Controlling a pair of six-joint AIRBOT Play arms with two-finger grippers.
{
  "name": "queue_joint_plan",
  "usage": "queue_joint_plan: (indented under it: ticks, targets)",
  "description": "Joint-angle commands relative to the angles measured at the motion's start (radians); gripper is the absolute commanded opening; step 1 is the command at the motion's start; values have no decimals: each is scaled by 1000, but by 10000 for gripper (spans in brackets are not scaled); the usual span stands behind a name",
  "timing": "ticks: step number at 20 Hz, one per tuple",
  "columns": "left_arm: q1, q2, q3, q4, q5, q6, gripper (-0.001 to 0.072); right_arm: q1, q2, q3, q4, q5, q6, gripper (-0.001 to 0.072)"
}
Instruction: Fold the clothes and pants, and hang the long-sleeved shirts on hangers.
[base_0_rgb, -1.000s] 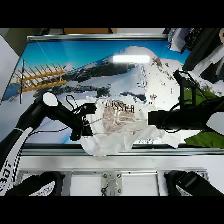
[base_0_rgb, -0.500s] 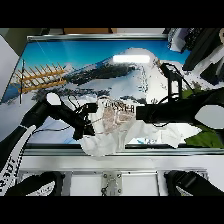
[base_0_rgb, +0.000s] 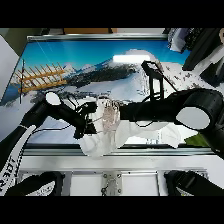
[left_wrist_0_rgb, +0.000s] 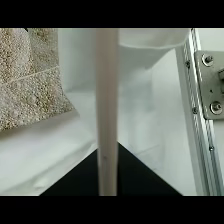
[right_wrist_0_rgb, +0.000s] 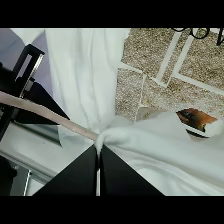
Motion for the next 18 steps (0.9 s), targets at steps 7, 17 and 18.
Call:
queue_joint_plan:
  ticks: [7, 17, 18]
  targets:
    - [6, -1, 0, -42, 20, 21, 14, 7, -22, 11, 2, -66, -26, 16]
    - [6, -1, 0, -40, 3, 21, 15, 26, -82, 11, 83, -109, -92, 17]
    - [6, -1, 0, -40, 2, 21, 15, 26, -82, 11, 85, -108, -105, 18]
